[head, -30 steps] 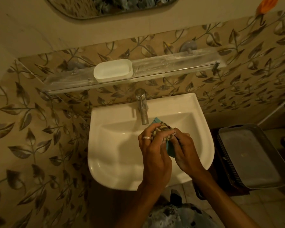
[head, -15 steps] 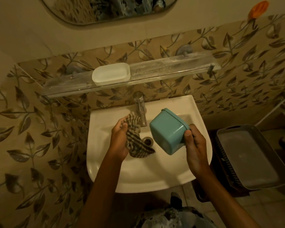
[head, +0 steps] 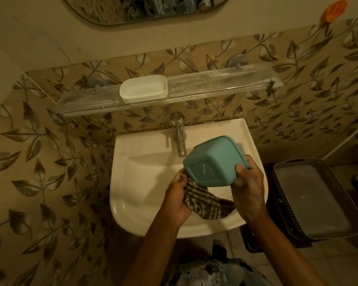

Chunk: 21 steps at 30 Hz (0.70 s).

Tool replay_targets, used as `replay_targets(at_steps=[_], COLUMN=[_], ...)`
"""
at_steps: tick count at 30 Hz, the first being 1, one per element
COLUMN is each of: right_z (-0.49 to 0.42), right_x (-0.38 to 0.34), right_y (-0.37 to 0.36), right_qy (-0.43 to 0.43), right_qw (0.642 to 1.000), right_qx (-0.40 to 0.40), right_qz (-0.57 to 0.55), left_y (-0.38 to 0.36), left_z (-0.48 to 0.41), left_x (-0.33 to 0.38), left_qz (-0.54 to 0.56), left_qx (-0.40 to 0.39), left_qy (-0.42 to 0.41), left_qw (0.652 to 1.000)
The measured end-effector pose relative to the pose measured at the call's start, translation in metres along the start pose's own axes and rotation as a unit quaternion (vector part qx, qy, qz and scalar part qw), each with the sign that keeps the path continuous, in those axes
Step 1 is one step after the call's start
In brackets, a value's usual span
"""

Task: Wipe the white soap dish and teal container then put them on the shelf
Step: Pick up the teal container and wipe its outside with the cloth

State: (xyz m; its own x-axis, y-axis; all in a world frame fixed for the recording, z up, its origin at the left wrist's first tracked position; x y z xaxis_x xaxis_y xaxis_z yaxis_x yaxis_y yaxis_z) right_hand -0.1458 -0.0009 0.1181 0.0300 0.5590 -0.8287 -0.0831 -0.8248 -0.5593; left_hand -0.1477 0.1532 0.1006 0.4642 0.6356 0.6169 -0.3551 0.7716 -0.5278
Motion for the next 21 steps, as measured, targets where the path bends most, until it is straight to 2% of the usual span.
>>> replay_targets(at_steps=[3,5,7,9,11,13,15,17,19,21], right_z=[-0.003,-0.006,-0.009,-0.009,-0.010,-0.013,-0.018,-0.021,-0.021,-0.021], right_x=[-0.002,-0.004,-0.003,0.002,0.006,0.005,0.001,0.000,-0.001,0.002], right_y=[0.012,0.016,0.013,0.009,0.002,-0.001,-0.003,0.000,-0.002,-0.007], right_qy=[-0.008,-0.039,-0.083,-0.101,-0.123,-0.123,-0.094,-0.056,-0.028,-0.021], right_qw=[0.996,0.989,0.987,0.989,0.980,0.967,0.960,0.946,0.938,0.935], right_qx=[-0.014,-0.023,-0.027,0.031,0.145,0.218,0.241,0.267,0.267,0.254], right_qz=[0.090,0.144,0.134,0.103,0.059,0.051,0.104,0.173,0.218,0.246], left_y=[0.002,0.004,0.002,-0.002,-0.005,-0.007,-0.010,-0.019,-0.033,-0.047], left_z=[0.001,0.003,0.007,0.012,0.016,0.019,0.023,0.031,0.038,0.044], left_x=[0.021,0.033,0.039,0.041,0.045,0.050,0.058,0.064,0.064,0.058], left_qz=[-0.084,-0.177,-0.247,-0.283,-0.289,-0.297,-0.318,-0.356,-0.385,-0.422], left_qx=[0.028,0.045,0.055,0.054,0.053,0.069,0.094,0.105,0.090,0.068], left_qy=[-0.088,-0.148,-0.211,-0.246,-0.259,-0.282,-0.325,-0.397,-0.453,-0.461], left_qw=[0.992,0.972,0.944,0.926,0.920,0.910,0.885,0.840,0.799,0.778])
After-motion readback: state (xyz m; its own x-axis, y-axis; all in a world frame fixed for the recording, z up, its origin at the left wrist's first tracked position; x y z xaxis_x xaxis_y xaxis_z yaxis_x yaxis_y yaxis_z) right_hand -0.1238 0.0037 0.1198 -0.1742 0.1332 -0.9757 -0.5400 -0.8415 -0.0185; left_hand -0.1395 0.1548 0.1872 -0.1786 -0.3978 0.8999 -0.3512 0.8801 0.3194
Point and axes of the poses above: each hand's wrist, its own z-axis away from the middle knuckle, its own y-axis out of the back of the hand, x = y × z, the point moved 1 cm from there along -z, towards the middle knuckle, and after that the axes turned 3 degrees about -y, right-handed, at the moved point
